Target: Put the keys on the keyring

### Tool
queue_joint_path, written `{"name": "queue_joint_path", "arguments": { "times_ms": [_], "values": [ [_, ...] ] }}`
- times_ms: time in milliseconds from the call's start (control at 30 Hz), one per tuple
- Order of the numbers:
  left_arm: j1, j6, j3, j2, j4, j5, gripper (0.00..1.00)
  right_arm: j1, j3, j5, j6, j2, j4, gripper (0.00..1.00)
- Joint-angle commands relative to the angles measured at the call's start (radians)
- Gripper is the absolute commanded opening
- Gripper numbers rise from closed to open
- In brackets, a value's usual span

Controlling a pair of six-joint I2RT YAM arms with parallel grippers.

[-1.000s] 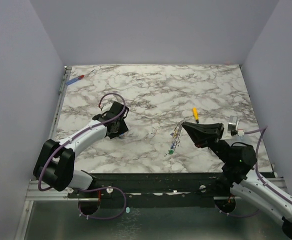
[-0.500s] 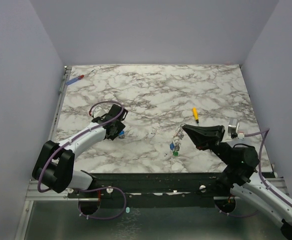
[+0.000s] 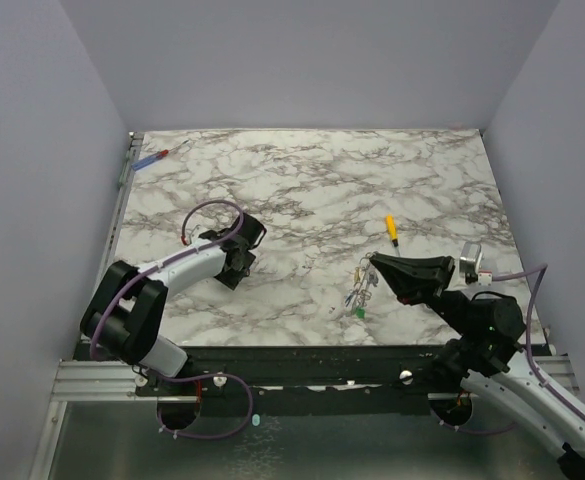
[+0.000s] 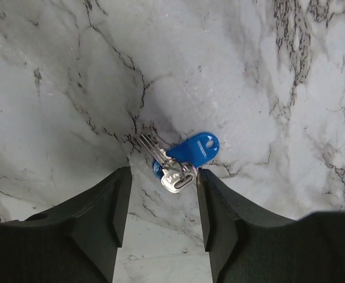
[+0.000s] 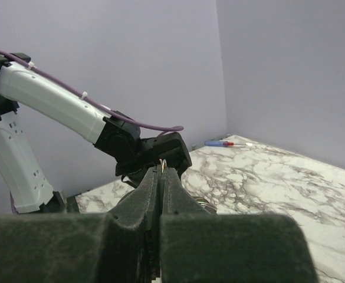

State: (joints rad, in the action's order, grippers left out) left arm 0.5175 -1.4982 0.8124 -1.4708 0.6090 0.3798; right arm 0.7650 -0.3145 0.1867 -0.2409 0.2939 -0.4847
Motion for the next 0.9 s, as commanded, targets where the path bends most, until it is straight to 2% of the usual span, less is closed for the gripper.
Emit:
{"name": "queue_joint_path", "arguments": {
  "times_ms": [0,367,867],
  "values": [
    [0.042,-0.080,0.054,-0.047,0.081,-0.008,0.54,0.006,-0.046,-0.011,0.035,-0.025,0.015,0.01],
    [0.053,-0.095,0.066,-0.068,0.079,0.068,0.48,0.005,-0.062,-0.013,0.062,-0.044,0.057,0.01],
    [0.052,-0.080,0.081,-0.117,0.069,0.098,0.42,0.007,-0.063,0.015,0.058,-0.036,0.066,0.01]
  ]
}}
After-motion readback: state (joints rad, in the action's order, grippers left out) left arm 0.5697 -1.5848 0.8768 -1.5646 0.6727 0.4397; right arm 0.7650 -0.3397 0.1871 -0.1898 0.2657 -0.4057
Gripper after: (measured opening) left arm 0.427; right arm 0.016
